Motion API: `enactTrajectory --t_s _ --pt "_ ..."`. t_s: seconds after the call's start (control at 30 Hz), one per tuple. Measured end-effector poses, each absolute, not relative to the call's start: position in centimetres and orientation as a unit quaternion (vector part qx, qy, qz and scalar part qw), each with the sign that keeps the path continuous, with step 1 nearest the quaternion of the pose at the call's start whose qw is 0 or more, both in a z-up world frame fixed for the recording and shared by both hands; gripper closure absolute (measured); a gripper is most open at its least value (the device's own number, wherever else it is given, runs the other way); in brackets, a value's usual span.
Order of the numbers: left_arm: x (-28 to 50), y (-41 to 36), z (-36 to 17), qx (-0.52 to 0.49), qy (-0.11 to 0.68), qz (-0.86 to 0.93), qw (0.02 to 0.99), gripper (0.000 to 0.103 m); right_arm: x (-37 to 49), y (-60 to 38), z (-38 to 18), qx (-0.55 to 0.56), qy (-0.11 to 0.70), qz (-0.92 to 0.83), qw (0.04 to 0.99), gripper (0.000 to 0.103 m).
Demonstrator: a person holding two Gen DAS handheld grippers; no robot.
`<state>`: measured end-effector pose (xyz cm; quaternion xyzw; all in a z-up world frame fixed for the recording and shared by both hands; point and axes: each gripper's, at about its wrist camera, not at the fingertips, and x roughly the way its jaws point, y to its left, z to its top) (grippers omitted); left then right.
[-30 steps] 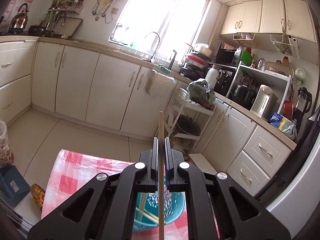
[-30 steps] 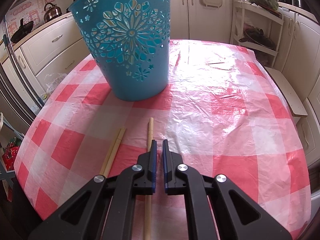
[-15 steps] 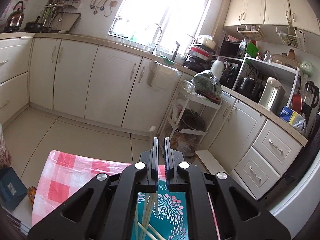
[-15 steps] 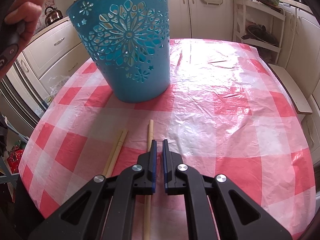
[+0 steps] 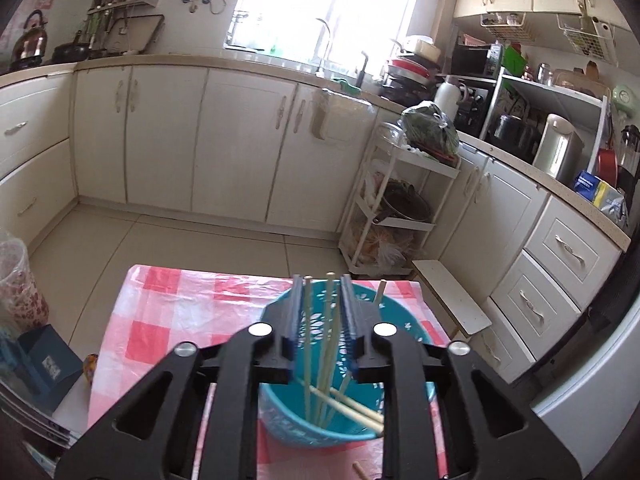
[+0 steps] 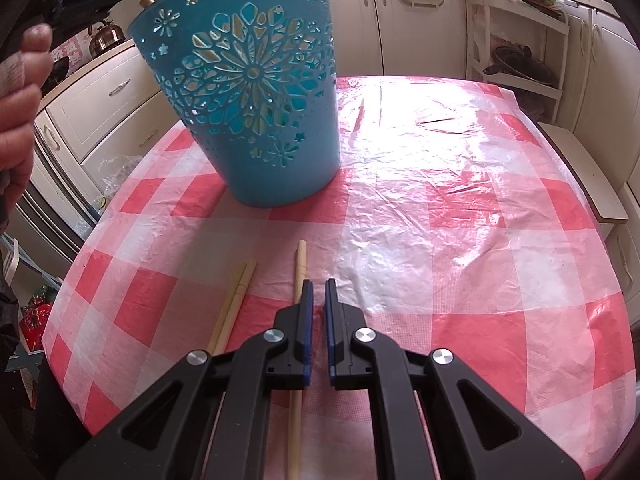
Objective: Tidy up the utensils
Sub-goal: 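Lift the gripped chopstick with the right tool over the teal basket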
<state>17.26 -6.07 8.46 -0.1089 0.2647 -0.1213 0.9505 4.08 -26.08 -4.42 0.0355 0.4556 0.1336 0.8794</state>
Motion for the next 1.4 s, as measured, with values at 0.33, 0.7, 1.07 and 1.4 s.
enactTrajectory --t_s 0.33,0.7,1.07,1.4 --pt "11.8 0.1 0.0 -0.117 0.338 -0.02 0.934 0.028 3.8 -26.6 -4.4 0.063 0.465 0.148 0.871 0.09" --pt "11.2 1.5 -6.1 -0.144 0.391 -0.015 0.909 0.027 2.4 -23.8 -4.0 0.002 0.458 0.173 0.872 0.078" --pt "11.4 -0.2 -6.3 -0.116 0.4 -0.034 0.909 0.025 2.3 -23.0 -4.0 -0.053 0.453 0.151 0.877 0.095" --pt "11.8 -0.4 -6.8 -0.115 0.416 -0.048 0.901 0.024 1.9 -27.3 0.7 0.112 0.403 0.191 0.888 0.097"
